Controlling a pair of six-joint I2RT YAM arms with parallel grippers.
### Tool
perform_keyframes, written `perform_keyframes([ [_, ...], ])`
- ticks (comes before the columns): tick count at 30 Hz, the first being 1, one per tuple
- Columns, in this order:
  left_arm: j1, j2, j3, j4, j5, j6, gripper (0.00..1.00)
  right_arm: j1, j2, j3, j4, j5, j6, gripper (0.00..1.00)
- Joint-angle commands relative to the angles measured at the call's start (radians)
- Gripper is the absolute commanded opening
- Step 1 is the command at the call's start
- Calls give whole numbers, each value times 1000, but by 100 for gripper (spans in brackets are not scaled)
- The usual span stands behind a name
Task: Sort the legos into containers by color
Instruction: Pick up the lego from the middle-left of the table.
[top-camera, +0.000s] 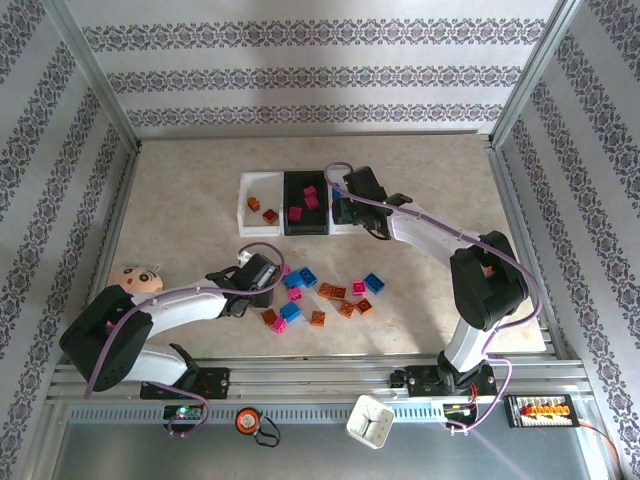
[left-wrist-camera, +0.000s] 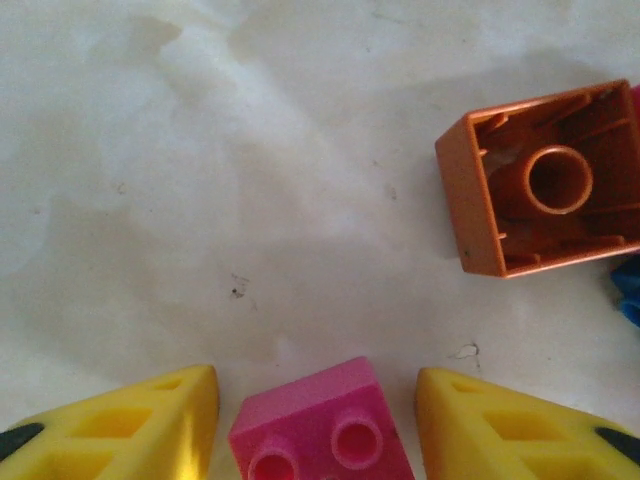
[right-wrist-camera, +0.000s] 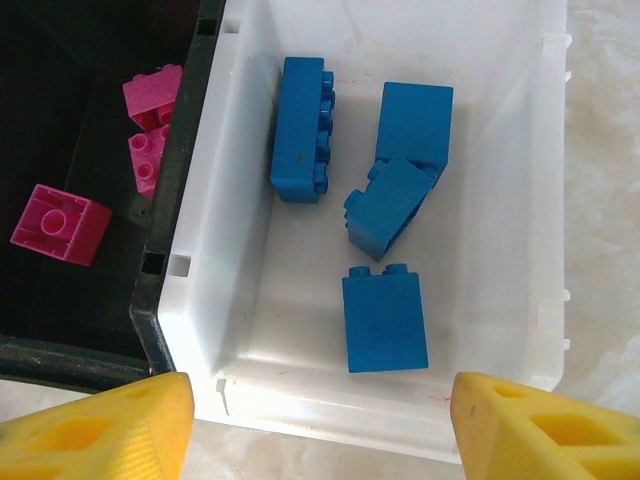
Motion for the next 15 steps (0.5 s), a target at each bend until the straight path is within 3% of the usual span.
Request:
perform_keyframes([
  [1, -14, 24, -30, 37, 38, -27, 45, -11, -38, -18, 13, 2, 14, 69],
  [5, -16, -15, -19, 43, 57, -28, 30, -13, -48, -28, 18, 8, 17, 69],
  [11, -13, -85, 138, -18, 74, 29, 28, -15, -100, -70, 20, 1, 22, 69],
  [15, 7, 10, 335, 1, 98, 101, 28, -14, -153, -134, 33, -12, 43, 69],
])
